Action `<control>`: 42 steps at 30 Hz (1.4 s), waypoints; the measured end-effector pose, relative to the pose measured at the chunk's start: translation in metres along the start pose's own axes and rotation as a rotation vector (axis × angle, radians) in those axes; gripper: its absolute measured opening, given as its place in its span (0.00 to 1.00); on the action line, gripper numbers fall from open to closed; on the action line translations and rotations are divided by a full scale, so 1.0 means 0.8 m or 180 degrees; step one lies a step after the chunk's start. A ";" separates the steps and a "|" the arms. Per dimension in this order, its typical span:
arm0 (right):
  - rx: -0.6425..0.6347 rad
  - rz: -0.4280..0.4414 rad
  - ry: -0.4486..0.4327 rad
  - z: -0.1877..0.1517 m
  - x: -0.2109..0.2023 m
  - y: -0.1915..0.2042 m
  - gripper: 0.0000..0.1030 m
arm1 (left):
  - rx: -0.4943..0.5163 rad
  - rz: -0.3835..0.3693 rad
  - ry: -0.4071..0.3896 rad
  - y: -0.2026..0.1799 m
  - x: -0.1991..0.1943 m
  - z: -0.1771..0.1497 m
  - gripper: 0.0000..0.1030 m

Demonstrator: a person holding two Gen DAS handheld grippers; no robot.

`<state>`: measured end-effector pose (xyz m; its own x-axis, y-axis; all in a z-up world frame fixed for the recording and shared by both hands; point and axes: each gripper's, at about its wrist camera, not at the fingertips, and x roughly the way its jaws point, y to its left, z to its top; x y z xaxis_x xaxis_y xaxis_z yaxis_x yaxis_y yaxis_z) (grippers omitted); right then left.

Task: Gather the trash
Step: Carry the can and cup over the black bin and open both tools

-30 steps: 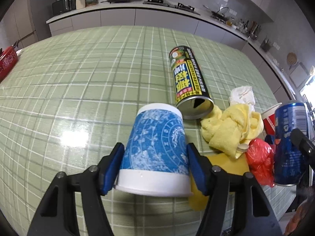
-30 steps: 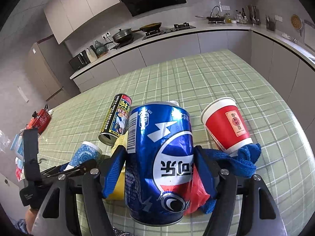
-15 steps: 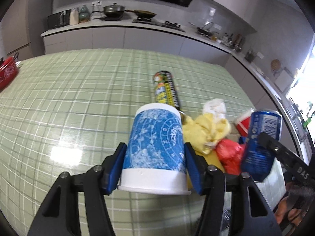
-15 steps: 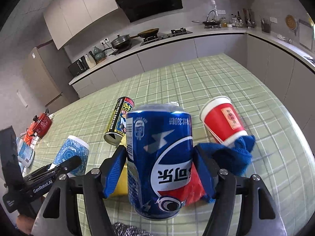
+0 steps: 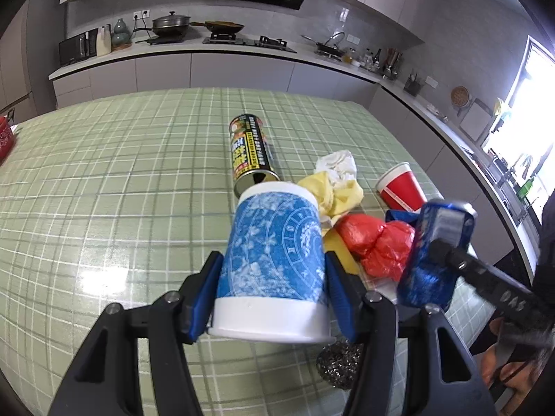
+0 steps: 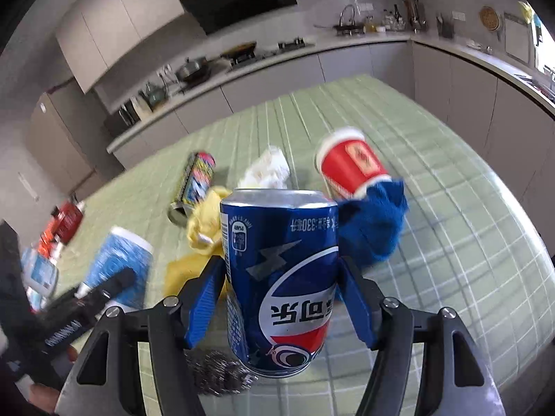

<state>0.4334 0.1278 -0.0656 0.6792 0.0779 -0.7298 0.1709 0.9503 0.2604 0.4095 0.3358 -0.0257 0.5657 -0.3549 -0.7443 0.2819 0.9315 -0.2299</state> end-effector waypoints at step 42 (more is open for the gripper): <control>0.0314 -0.0029 -0.0216 0.024 -0.136 -0.356 0.59 | 0.0090 -0.0175 -0.0127 -0.325 0.031 -0.029 0.57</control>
<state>0.3242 -0.1573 -0.0481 0.7235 0.0455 -0.6888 0.2445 0.9162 0.3174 0.3320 0.0871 0.0009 0.5791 -0.4088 -0.7053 0.3347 0.9081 -0.2515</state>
